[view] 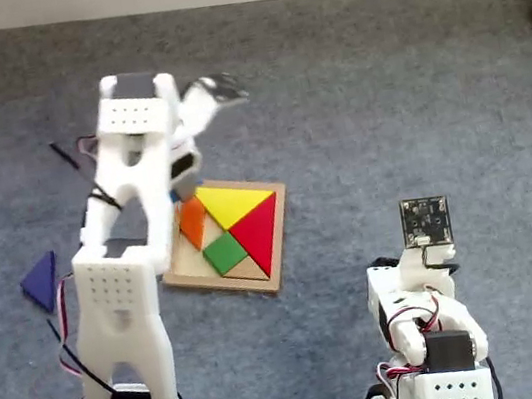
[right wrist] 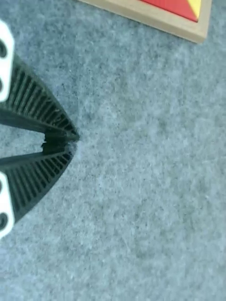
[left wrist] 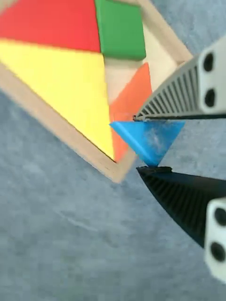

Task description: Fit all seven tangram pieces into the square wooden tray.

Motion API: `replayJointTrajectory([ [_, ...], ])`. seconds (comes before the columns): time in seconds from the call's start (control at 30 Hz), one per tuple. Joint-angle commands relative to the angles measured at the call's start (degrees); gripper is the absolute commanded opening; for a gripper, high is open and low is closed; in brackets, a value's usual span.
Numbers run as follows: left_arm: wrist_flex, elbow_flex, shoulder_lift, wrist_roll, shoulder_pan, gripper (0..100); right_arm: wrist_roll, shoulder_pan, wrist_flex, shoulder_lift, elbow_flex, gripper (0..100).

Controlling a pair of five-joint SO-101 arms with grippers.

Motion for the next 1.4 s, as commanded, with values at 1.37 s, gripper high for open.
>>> replayJointTrajectory([
  [1.37,-9.32,6.29,-3.65,27.78,13.14,3,0.26,0.66,-0.57,-0.31,5.85,1.9],
])
